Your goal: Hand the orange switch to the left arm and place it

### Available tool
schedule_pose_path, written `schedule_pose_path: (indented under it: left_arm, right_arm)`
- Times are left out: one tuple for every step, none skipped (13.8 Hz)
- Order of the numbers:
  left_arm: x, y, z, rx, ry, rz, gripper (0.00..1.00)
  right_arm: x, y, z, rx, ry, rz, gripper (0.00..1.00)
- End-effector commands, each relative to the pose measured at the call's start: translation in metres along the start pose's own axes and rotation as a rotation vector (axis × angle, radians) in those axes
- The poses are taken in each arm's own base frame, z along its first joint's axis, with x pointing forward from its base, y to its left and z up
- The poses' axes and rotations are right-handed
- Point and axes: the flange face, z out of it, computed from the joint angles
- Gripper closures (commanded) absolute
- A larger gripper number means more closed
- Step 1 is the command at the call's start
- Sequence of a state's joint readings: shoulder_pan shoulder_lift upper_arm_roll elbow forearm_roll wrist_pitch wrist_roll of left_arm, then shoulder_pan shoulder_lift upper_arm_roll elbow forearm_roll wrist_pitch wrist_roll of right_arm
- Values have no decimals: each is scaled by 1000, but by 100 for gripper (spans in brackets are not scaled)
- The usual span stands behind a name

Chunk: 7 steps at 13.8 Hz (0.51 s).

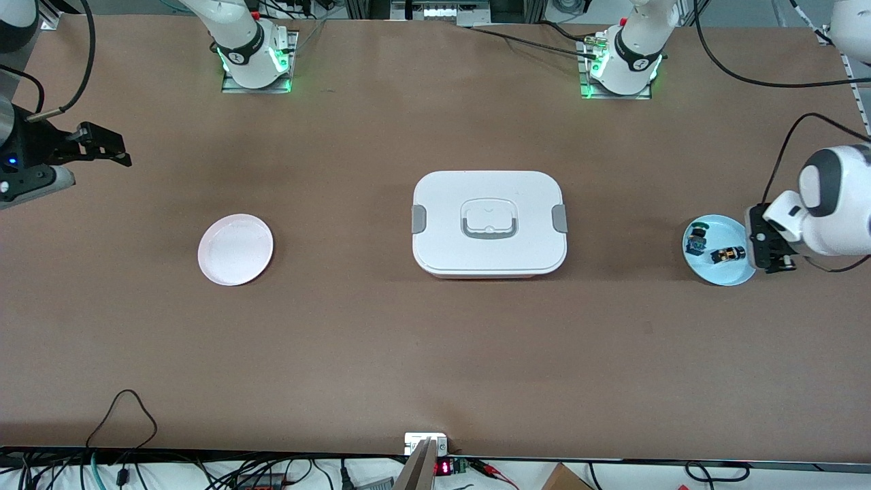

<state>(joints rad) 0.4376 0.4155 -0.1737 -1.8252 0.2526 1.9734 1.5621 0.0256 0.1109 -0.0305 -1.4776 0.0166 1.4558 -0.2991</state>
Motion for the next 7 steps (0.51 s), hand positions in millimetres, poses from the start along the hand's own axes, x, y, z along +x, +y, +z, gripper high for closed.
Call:
schedule_pose_path:
  left_arm:
    - [0, 2, -56, -78, 45, -198, 0]
    - [9, 7, -74, -130, 34, -272, 0]
    - [18, 11, -91, -158, 23, -336, 0]
    - [26, 16, -113, -178, 11, -414, 0]
    - [38, 23, -132, -201, -4, -495, 0]
    - [49, 28, -152, -212, -17, -572, 0]
    - [60, 33, -166, -214, -26, -636, 0]
  right_arm:
    - [-10, -3, -21, -29, 63, 115, 0]
    - [-12, -4, -27, -37, 83, 136, 0]
    - [-12, -2, -25, -37, 85, 137, 0]
    - [-8, 0, -11, -38, 75, 135, 0]
    - [-3, 2, 4, -46, 81, 133, 0]
    - [-1, 3, 3, -53, 97, 133, 0]
    - [-3, 7, 0, -55, 106, 140, 0]
